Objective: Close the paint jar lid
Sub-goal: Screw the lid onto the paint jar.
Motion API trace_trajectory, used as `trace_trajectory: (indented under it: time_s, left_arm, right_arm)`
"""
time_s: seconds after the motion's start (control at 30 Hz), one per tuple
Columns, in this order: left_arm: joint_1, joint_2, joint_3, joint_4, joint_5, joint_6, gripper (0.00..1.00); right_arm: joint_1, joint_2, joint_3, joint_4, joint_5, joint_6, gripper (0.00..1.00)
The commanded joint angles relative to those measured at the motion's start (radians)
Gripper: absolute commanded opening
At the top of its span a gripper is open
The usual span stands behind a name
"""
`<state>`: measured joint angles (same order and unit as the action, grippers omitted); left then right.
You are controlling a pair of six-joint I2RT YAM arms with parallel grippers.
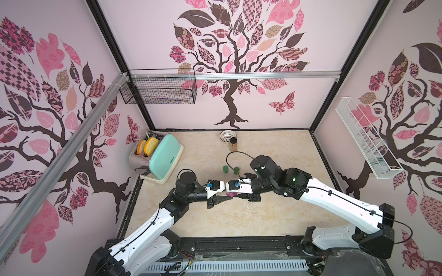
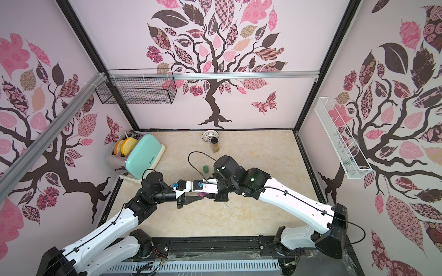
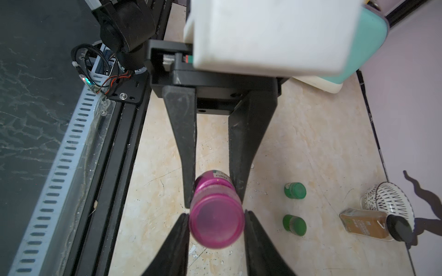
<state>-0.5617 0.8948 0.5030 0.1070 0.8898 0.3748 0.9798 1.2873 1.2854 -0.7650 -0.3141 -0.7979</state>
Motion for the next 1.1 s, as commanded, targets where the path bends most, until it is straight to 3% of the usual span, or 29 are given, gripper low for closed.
trace_trajectory:
  time_s: [0.0,0.17,0.7,0.87,1.07]
  left_arm:
    - [-0.004,-0.005,0.020,-0.003,0.006,0.013,0.24]
    - [-0.004,-0.007,0.020,-0.003,0.006,0.015,0.24]
    - [-0.004,-0.013,0.019,-0.003,-0.002,0.020,0.24]
    - [-0.004,-0.014,0.017,-0.003,-0.005,0.022,0.24]
    - [-0.003,-0.019,0.017,-0.003,-0.013,0.026,0.24]
  right_arm:
    - [0.007,0.015,0.054,-0.005,0.003,0.021,0.30]
    - [0.007,0.030,0.066,-0.012,0.009,0.059,0.25]
    - [0.026,0.147,0.217,-0.182,0.031,0.255,0.23]
    - [0.036,0.186,0.253,-0.211,0.047,0.390,0.21]
    - [0.082,0.252,0.305,-0.250,0.165,0.604,0.18]
